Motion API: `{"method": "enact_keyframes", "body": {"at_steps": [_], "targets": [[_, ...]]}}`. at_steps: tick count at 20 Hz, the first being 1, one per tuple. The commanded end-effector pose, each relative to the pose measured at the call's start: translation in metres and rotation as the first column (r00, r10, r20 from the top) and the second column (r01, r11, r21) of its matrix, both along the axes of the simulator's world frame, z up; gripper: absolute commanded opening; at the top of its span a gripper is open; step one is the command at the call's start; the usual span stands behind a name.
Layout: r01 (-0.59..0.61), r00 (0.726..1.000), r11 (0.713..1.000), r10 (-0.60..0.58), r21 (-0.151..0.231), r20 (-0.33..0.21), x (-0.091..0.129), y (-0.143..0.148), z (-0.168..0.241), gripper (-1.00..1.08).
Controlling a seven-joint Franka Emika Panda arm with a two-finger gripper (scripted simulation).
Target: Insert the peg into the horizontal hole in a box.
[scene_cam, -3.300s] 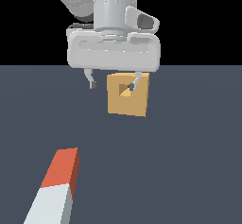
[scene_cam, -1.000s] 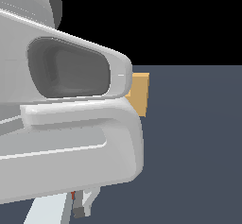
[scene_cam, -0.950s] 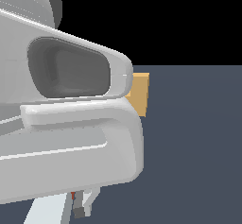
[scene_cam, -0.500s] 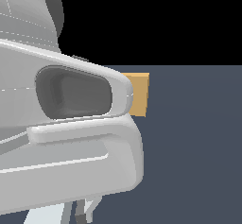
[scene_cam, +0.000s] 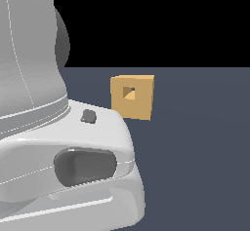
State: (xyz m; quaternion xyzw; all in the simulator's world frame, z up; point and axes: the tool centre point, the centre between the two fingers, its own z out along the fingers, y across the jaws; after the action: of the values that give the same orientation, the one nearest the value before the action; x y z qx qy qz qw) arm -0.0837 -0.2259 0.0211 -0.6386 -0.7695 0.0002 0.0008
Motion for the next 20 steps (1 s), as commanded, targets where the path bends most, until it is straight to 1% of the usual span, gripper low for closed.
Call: {"method": "enact_keyframes", "body": {"at_steps": [1, 2, 14, 20], "targets": [[0.000, 1.000, 1.000, 0.000, -0.001, 0.001, 0.001, 0.000, -0.002, 1.00], [0.000, 1.000, 1.000, 0.000, -0.001, 0.001, 0.001, 0.000, -0.002, -1.00], [0.001, 1.000, 1.000, -0.001, 0.000, 0.002, 0.001, 0.001, -0.002, -1.00], [0.024, 1.000, 1.000, -0.024, 0.000, 0.002, 0.001, 0.014, 0.002, -1.00]]}}
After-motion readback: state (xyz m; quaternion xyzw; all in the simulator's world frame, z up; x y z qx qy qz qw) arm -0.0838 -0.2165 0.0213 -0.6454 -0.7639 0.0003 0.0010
